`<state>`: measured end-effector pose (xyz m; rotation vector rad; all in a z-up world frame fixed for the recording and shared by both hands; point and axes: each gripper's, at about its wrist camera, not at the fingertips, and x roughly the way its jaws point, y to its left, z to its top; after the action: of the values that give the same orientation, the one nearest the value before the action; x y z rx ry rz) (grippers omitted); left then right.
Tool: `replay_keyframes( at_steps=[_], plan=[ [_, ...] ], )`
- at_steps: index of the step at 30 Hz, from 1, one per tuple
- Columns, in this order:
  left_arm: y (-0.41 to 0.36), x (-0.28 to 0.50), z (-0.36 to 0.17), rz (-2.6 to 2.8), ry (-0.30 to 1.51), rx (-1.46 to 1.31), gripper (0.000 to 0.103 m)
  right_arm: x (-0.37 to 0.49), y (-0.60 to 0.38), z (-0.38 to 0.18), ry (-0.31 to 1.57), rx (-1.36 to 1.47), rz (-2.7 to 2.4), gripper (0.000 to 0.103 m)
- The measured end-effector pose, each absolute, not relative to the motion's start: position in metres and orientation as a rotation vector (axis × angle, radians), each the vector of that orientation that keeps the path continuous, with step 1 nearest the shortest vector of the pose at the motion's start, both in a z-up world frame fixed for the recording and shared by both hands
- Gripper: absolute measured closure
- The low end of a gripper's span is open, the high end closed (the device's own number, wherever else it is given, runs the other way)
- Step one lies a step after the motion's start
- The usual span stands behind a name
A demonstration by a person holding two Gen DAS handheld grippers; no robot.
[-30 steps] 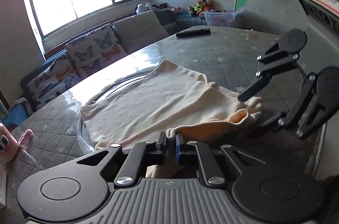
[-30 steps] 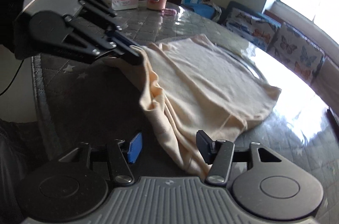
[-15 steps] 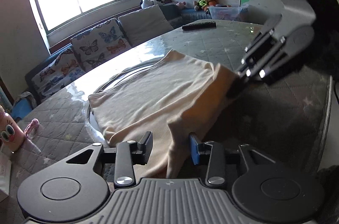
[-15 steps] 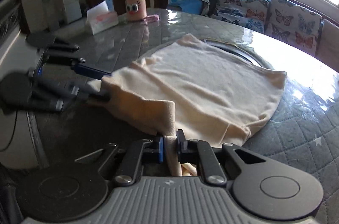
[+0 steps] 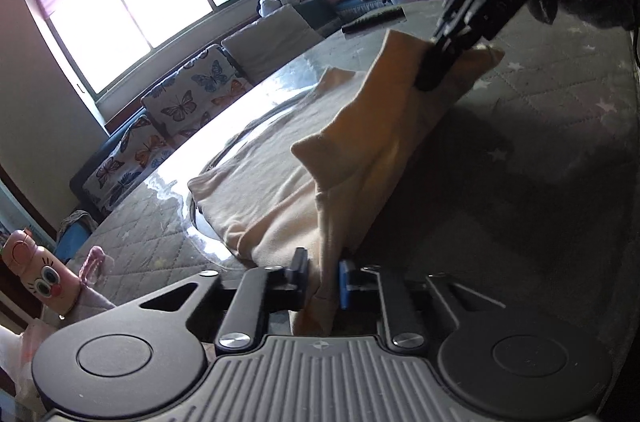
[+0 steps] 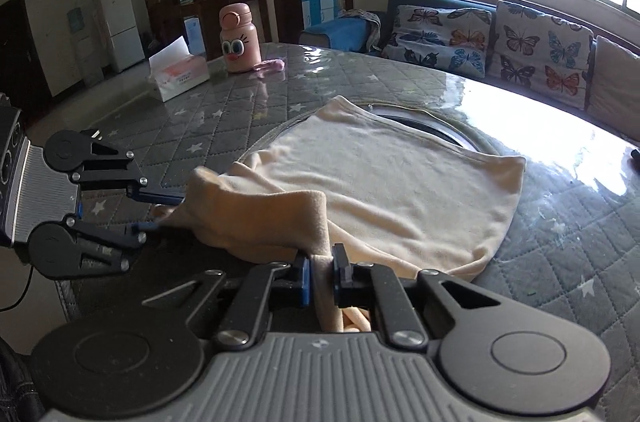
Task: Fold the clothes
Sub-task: 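Lift the hem with both grippers and fold it toward the collar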
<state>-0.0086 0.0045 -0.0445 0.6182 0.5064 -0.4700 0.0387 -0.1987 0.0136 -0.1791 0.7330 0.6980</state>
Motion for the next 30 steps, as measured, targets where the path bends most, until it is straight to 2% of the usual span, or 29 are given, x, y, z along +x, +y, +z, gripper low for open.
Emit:
replay_keyframes(
  at_steps=[10,20,24,30],
  plan=[
    [0.014,-0.038,-0.013,-0.519,0.481,0.560,0.092,0.016,-0.204,0.023,0.713,-0.170,0.683,0.095],
    [0.033,-0.096,0.027,-0.561,0.531,0.445,0.092,-0.050,-0.207,0.057,0.688,-0.207,0.786,0.095],
    [0.035,-0.086,0.036,-0.539,0.526,0.425,0.092,-0.047,-0.202,0.065,0.670,-0.211,0.798,0.095],
    [0.042,-0.025,0.038,-0.501,0.541,0.382,0.091,0.005,-0.197,0.061,0.681,-0.174,0.764,0.095]
  ],
)
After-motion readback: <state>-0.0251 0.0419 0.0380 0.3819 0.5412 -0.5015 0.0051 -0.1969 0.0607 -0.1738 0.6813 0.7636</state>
